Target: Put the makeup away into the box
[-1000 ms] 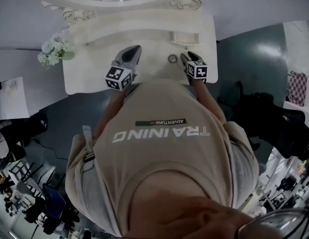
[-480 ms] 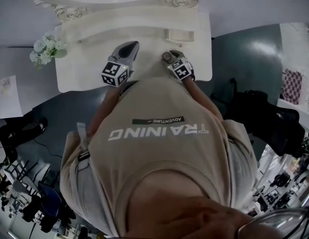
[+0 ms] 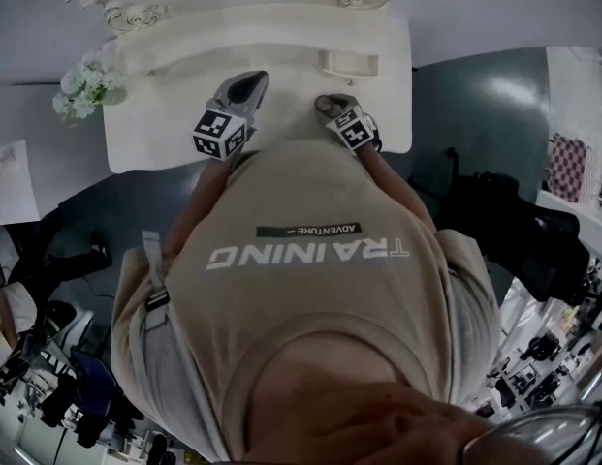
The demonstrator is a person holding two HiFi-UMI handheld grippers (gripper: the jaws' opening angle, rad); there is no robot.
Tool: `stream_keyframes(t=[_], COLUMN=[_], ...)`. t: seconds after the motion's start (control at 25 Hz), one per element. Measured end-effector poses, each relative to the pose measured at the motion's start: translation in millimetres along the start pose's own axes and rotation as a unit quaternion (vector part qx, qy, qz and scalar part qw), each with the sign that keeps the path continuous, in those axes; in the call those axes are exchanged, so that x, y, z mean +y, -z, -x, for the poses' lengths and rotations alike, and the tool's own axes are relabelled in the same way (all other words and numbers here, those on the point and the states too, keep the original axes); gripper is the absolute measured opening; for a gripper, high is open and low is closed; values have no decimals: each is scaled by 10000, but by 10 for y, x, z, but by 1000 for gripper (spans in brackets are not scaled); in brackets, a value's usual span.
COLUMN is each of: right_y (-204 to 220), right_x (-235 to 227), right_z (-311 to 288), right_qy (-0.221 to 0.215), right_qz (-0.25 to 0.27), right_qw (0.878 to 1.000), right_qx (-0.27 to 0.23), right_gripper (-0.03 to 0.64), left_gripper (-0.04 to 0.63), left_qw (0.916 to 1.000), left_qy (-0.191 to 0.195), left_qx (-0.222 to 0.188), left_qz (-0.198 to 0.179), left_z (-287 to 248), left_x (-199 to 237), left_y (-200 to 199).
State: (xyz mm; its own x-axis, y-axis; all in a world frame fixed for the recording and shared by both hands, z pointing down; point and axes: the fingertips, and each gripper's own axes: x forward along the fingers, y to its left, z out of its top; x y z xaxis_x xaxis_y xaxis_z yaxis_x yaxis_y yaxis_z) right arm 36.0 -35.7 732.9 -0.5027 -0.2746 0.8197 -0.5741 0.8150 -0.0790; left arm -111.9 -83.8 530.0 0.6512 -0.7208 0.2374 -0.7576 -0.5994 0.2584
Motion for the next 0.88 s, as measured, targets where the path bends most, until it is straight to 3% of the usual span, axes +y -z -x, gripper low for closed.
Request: stream_keyframes(t=[0.48, 0.72, 0.88], right_y=[-14, -355, -500], right_x=[3, -109, -366], right_z=[218, 739, 908], right_qy=[14, 232, 352], right_qz=[-142, -85, -48], right_qw=[9997, 9974, 9970], right_qx=[-177, -676, -693], right_gripper=[216, 216, 216], left_gripper=[7, 8, 8], left_qw=[9997, 9997, 9995], left_qy=[223, 241, 293], left_qx=[70, 24, -46], left_qz=[-80, -95, -59], left_z=[-2, 7, -33], left_x=[-147, -236, -273], left_y=[31, -3, 12])
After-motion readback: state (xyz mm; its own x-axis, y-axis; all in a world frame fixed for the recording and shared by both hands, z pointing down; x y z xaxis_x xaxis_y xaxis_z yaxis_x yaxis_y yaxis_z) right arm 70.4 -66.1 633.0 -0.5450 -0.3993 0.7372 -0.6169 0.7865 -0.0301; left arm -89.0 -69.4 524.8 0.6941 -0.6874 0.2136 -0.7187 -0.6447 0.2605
